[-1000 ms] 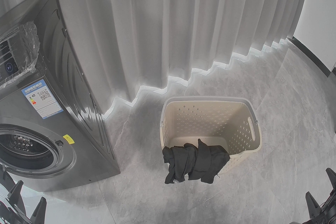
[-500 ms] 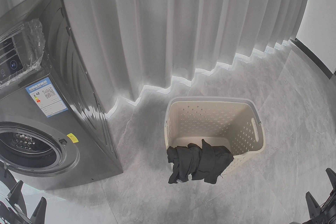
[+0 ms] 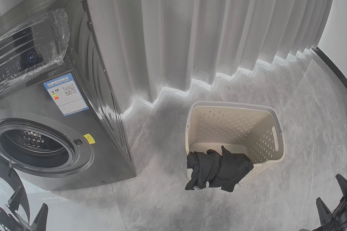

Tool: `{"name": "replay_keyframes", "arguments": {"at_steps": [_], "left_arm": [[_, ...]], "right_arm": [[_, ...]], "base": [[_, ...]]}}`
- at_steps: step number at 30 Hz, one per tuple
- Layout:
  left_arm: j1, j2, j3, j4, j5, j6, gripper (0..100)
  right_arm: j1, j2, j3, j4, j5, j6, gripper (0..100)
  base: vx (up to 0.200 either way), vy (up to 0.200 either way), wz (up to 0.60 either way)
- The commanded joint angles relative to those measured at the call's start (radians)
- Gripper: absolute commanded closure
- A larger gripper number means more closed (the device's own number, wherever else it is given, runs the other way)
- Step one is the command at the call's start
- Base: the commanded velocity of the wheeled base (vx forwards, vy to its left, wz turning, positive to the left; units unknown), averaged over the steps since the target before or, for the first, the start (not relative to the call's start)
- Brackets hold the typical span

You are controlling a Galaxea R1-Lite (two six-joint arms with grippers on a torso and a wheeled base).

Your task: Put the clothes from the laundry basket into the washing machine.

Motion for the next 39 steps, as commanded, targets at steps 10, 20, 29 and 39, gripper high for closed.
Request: {"name": "replay_keyframes", "arguments": {"at_steps": [10, 20, 29, 39], "left_arm": [[0.0, -0.013, 0.018, 0.0, -0.002, -0.01, 0], [0.0, -0.013, 0.018, 0.0, -0.002, -0.014, 0], [0.0, -0.013, 0.018, 0.0, -0.002, -0.013, 0], [0.0, -0.013, 0.018, 0.0, -0.002, -0.01, 0]], "right_arm": [[-0.001, -0.016, 0.018, 0.0, 0.14, 0.045, 0], [-0.001, -0.016, 0.018, 0.0, 0.135, 0.046, 0], [-0.002, -0.016, 0.018, 0.006, 0.175, 0.013, 0], [-0.002, -0.016, 0.018, 0.005, 0.36, 0.006, 0]], "base": [[0.0, 0.0, 0.0], [0.0, 0.0, -0.18], [0.0, 0.0, 0.0], [0.0, 0.0, 0.0]]}}
